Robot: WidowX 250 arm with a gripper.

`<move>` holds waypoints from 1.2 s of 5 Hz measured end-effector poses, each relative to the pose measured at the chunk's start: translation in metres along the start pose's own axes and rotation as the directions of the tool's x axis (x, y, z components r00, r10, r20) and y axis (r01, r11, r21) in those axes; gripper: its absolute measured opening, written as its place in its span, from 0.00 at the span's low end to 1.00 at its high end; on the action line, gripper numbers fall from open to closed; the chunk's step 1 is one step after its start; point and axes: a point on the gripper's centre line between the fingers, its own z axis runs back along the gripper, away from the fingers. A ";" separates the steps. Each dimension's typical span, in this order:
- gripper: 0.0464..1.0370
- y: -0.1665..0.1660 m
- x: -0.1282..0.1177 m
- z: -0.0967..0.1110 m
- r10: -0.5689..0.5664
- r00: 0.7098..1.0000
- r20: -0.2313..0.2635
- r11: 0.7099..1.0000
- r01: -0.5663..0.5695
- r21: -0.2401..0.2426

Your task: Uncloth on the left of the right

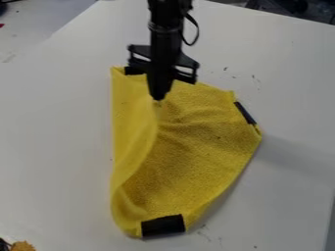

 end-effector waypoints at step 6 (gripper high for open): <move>0.19 0.139 -0.103 -0.021 0.205 0.978 0.027 0.979 -0.205 0.015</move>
